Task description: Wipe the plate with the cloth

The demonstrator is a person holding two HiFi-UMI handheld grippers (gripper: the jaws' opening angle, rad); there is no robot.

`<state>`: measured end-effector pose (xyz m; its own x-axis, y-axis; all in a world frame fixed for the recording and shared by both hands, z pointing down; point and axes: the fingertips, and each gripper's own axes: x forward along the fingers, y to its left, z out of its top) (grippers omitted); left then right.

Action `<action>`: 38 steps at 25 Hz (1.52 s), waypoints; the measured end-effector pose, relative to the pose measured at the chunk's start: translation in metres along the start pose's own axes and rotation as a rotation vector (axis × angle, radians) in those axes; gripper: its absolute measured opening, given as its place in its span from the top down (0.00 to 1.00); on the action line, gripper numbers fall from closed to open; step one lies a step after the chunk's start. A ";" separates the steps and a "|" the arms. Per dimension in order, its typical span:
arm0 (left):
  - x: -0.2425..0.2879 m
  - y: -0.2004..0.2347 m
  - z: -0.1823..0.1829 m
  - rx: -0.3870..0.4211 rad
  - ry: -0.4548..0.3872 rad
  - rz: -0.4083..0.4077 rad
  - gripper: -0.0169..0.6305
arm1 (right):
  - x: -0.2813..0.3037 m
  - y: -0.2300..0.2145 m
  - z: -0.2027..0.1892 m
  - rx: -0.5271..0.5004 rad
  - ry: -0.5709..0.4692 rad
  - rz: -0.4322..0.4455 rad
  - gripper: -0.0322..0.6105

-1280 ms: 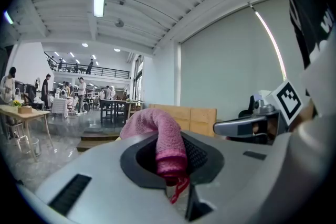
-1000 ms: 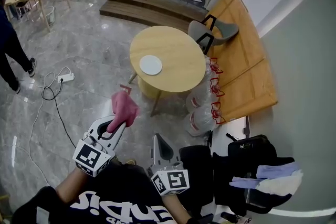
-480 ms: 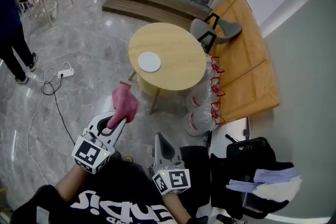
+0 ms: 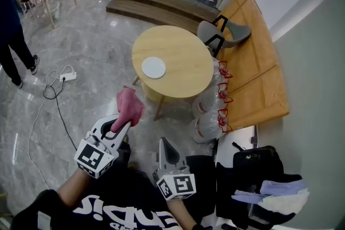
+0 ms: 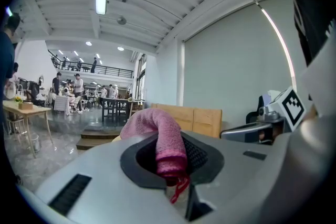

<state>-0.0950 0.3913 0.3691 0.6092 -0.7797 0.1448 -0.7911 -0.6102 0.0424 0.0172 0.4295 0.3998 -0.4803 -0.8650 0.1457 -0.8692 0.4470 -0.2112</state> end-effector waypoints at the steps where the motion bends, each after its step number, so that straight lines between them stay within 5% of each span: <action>1: 0.004 0.003 0.001 0.001 0.000 0.000 0.89 | 0.004 -0.003 0.001 0.001 0.001 -0.001 0.92; 13: 0.056 0.049 0.005 -0.003 0.028 0.016 0.89 | 0.057 -0.036 0.003 0.031 0.009 -0.030 0.92; 38: 0.148 0.161 0.005 -0.020 0.053 -0.084 0.89 | 0.199 -0.059 0.023 0.051 0.028 -0.098 0.92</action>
<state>-0.1317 0.1771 0.3928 0.6698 -0.7173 0.1922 -0.7389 -0.6694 0.0766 -0.0242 0.2261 0.4187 -0.3968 -0.8969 0.1949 -0.9055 0.3478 -0.2432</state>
